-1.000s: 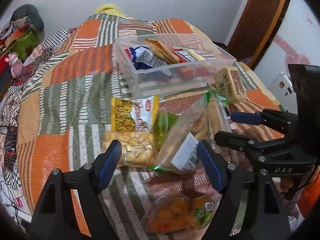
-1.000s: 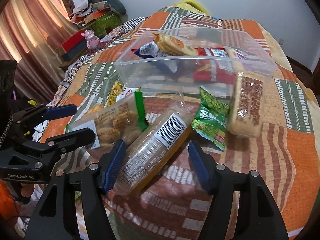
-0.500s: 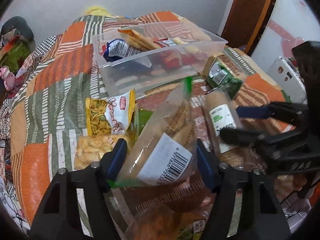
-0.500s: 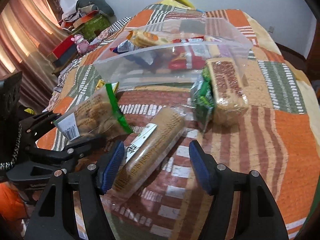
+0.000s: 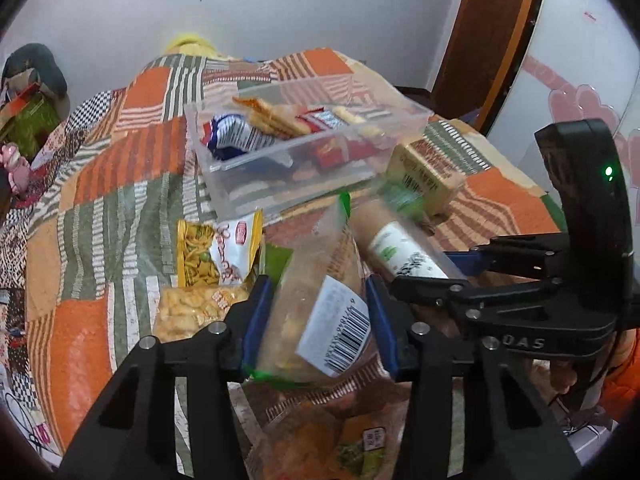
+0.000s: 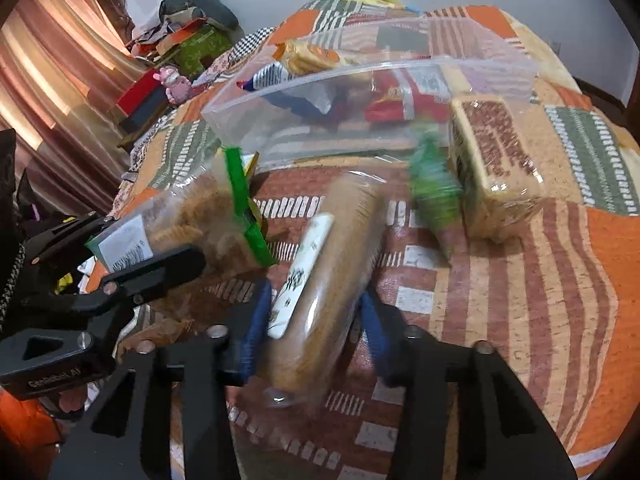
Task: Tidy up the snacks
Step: 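Grasp the clear cookie bag with the left gripper while the right grasps the cracker tube, then place the cookie bag and cracker tube into the clear box, open both grippers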
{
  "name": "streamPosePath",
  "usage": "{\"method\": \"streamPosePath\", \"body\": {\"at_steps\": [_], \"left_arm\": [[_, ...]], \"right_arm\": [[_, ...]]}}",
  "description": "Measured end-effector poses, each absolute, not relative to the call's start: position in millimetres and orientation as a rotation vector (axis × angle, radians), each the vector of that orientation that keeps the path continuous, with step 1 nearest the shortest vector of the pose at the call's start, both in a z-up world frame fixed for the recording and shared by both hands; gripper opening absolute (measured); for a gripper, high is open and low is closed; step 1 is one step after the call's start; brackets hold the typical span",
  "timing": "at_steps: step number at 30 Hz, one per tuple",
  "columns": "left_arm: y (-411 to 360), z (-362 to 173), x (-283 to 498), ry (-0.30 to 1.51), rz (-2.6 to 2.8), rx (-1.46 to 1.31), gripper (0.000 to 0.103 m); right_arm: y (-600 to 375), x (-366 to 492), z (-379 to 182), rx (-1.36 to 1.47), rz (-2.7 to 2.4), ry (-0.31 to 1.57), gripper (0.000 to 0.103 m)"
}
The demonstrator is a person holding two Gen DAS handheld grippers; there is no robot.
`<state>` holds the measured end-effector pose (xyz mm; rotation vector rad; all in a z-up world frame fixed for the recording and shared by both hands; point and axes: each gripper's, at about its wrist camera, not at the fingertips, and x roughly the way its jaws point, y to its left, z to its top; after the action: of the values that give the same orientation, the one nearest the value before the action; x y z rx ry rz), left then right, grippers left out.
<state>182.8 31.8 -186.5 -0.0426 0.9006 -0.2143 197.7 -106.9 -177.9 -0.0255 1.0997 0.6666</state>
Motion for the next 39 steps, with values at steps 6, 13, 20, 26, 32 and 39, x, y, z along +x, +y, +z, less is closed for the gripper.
{"method": "streamPosePath", "body": {"at_steps": [6, 13, 20, 26, 32, 39], "left_arm": [[32, -178, 182, 0.877, -0.199, -0.045, 0.043], [41, -160, 184, 0.834, -0.179, -0.067, 0.043], [43, -127, 193, 0.749, -0.165, -0.076, 0.043], [41, -105, 219, 0.700, -0.157, -0.086, 0.043], [27, -93, 251, 0.654, -0.155, -0.061, 0.043], [11, -98, 296, 0.654, -0.164, -0.064, 0.043]], "right_arm": [[-116, 199, -174, -0.040, 0.662, 1.086, 0.031], [-133, 199, -149, 0.000, 0.653, 1.015, 0.031], [-144, 211, -115, 0.019, 0.631, 0.911, 0.031], [-148, 230, -99, 0.020, 0.596, 0.850, 0.031], [-154, 259, -92, 0.026, 0.562, 0.819, 0.031], [-157, 291, -89, 0.031, 0.541, 0.801, 0.031]]}}
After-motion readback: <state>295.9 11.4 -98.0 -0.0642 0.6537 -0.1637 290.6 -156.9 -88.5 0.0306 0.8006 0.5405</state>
